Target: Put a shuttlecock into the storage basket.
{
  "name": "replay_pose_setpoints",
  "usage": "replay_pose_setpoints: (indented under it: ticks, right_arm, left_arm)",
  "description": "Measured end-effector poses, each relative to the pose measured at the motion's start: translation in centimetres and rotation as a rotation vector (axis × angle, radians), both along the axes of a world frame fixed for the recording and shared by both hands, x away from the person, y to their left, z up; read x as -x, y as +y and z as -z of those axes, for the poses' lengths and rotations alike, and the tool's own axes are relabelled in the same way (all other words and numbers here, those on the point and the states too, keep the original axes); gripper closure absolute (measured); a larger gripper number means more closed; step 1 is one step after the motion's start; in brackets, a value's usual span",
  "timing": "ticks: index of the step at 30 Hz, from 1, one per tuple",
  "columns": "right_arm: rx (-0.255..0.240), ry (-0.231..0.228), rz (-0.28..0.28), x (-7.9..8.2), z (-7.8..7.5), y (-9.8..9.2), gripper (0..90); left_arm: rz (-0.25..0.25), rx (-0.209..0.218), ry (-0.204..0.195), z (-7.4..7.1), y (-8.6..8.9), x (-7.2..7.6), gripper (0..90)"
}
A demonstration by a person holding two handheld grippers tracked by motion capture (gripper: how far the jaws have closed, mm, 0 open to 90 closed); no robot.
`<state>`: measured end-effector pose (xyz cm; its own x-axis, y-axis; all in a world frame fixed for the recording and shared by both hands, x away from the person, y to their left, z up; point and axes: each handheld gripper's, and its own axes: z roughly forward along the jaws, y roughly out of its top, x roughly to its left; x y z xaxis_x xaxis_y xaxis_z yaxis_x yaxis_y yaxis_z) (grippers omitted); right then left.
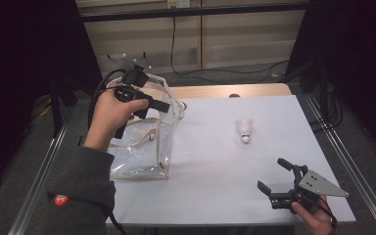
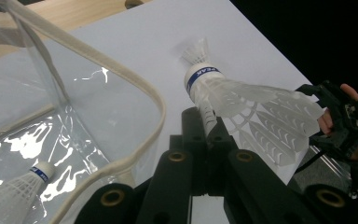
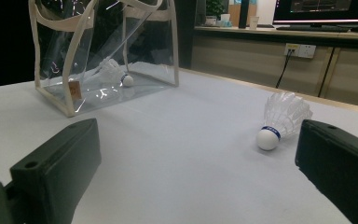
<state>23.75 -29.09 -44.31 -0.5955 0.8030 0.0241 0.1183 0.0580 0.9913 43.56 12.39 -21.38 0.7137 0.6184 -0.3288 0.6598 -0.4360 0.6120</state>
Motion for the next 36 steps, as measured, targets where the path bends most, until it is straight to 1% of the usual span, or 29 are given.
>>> replay_pose_setpoints:
  ticks: [1,7,8,16,18,20,30,32,36]
  right_arm:
    - [0.001,0.0,0.0,0.0,0.0,0.0,0.0]
    - [0.002,-0.003,-0.001,0.0,0.0,0.0,0.0]
    - [0.002,-0.002,-0.001,0.0,0.0,0.0,0.0]
    - [0.001,-0.001,-0.002,0.0,0.0,0.1,0.0]
    - [0.002,-0.003,-0.001,0.0,0.0,0.0,0.0]
    - [0.003,-0.005,-0.001,0.0,0.0,0.0,0.0]
    - [0.0,-0.002,-0.002,0.0,0.0,0.0,0.0]
    - [0.001,-0.003,-0.002,0.0,0.0,0.0,0.0]
    - [-0.003,-0.002,-0.001,0.0,0.0,0.0,0.0]
  left_arm:
    - [-0.009,0.001,-0.003,0.0,0.1,0.0,90.0]
    - [-0.028,-0.002,-0.006,0.0,0.5,-0.2,90.0]
    - [-0.024,-0.005,-0.005,0.0,0.6,-0.3,90.0]
    - [-0.044,-0.001,-0.01,-0.1,1.0,-0.5,90.0]
    - [-0.06,0.008,-0.013,-0.2,1.0,-0.6,90.0]
    - [-0.055,0.001,-0.014,-0.2,1.1,-0.6,90.0]
    - [-0.063,-0.004,-0.01,-0.4,1.3,-0.9,90.0]
    - [-0.068,-0.007,-0.013,-0.5,1.5,-1.0,90.0]
    - [-0.086,0.003,-0.014,-0.6,1.8,-1.1,90.0]
